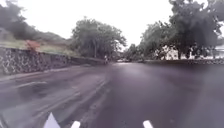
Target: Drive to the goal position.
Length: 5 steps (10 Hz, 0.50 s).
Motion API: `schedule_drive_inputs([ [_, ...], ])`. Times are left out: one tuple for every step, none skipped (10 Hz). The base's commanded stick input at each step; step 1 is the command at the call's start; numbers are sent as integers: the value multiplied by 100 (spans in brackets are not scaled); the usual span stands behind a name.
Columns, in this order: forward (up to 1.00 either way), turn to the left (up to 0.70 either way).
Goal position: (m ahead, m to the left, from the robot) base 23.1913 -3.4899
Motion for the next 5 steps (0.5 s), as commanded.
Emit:
schedule_drive_inputs([
  [70, 0],
  [70, 0],
  [70, 0],
  [70, 0],
  [70, 0],
])
